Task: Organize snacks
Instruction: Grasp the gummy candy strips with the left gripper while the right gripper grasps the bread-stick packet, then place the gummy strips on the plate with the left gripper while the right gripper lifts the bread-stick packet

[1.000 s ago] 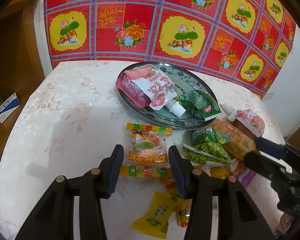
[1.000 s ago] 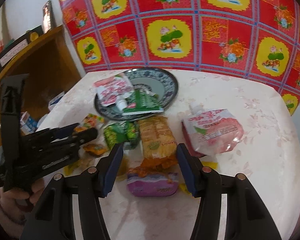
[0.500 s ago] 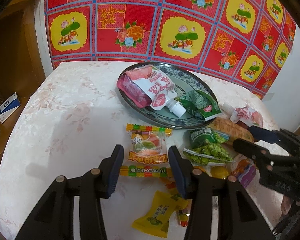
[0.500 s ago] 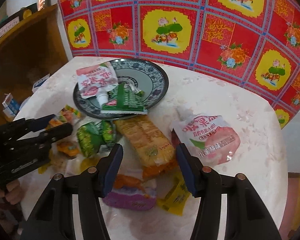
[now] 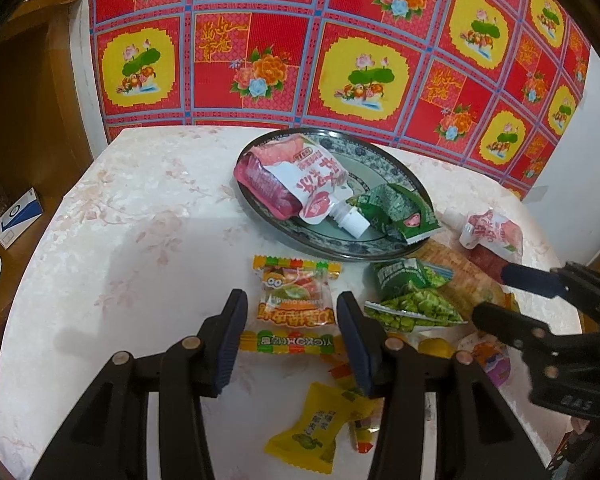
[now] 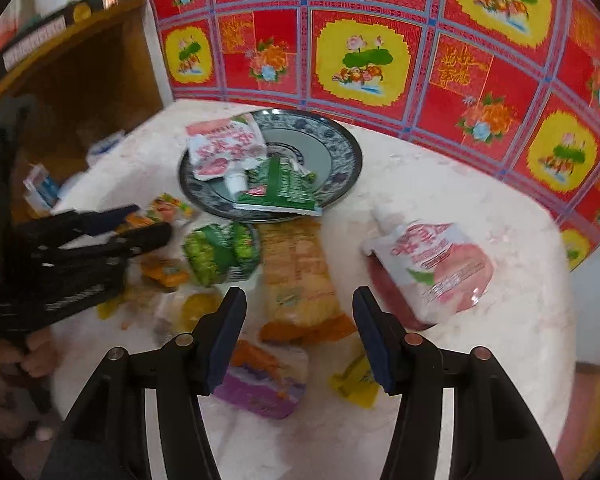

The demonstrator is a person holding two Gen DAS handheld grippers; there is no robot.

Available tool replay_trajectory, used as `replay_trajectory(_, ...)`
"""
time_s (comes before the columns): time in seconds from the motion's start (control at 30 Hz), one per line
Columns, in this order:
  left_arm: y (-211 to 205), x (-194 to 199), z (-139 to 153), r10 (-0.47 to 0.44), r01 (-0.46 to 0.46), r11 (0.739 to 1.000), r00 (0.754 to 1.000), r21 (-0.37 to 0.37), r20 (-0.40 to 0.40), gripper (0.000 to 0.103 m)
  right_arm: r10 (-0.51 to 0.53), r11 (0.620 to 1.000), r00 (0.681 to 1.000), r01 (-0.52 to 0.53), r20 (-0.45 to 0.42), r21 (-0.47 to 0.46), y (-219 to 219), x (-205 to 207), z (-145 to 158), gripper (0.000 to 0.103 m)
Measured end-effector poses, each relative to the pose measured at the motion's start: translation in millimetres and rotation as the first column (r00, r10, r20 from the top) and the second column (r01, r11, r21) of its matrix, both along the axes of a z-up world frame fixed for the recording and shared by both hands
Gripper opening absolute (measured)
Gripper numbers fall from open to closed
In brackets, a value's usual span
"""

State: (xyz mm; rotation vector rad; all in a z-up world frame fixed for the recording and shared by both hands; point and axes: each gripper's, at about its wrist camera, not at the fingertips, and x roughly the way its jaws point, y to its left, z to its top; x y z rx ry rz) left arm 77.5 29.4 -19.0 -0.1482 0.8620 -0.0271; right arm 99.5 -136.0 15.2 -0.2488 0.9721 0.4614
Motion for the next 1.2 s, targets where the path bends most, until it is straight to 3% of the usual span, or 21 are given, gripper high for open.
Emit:
replay_trajectory(0.23, -1, -2, 4, 0.0, 0.0, 1.0, 1.0, 0.0, 0.012, 0.049, 0.029, 0.999, 0.999, -0.03, -0.026, -0.02, 7, 14, -14, 0.057)
replay_trajectory(0.27, -1, -3, 6, 0.001, -0.001, 1.0, 1.0, 0.001, 0.018, 0.049, 0.024, 1.0, 0.999, -0.024, -0.035, -0.01, 7, 15, -15, 0.055)
replay_trajectory(0.3, -1, -3, 8, 0.001, -0.002, 1.0, 1.0, 0.003, 0.025, 0.049, 0.009, 1.0, 0.999, -0.008, -0.045, 0.021, 4, 15, -16, 0.044)
replay_trajectory(0.33, 0, -3, 9, 0.002, -0.002, 1.0, 1.0, 0.004, 0.031, 0.049, 0.0, 0.999, 0.999, 0.002, -0.048, 0.038, 2, 15, -16, 0.042)
replay_trajectory(0.5, -2, -4, 10, -0.006, 0.005, 1.0, 0.999, 0.008, 0.033, 0.049, -0.051, 0.991, 0.996, 0.06, -0.073, 0.121, -12, 13, -14, 0.041)
replay_trajectory(0.63, -7, -1, 4, -0.037, 0.038, 0.998, 0.999, 0.045, -0.015, 0.049, -0.092, 0.98, 0.992, 0.106, -0.088, 0.17, -25, 14, -12, 0.041)
replay_trajectory(0.77, -16, 1, -5, -0.045, 0.05, 0.992, 0.998, 0.112, -0.051, 0.05, -0.105, 0.975, 0.99, 0.12, -0.09, 0.185, -30, 14, -10, 0.041)
replay_trajectory(0.93, -20, 5, -9, -0.047, 0.054, 0.989, 0.998, 0.141, -0.052, 0.05, -0.11, 0.971, 0.99, 0.127, -0.089, 0.202, -31, 11, -9, 0.041)
replay_trajectory(1.2, -9, 0, 4, -0.026, 0.026, 0.996, 1.0, 0.084, 0.009, 0.048, -0.122, 0.96, 0.989, 0.139, -0.082, 0.244, -35, 8, -2, 0.041)
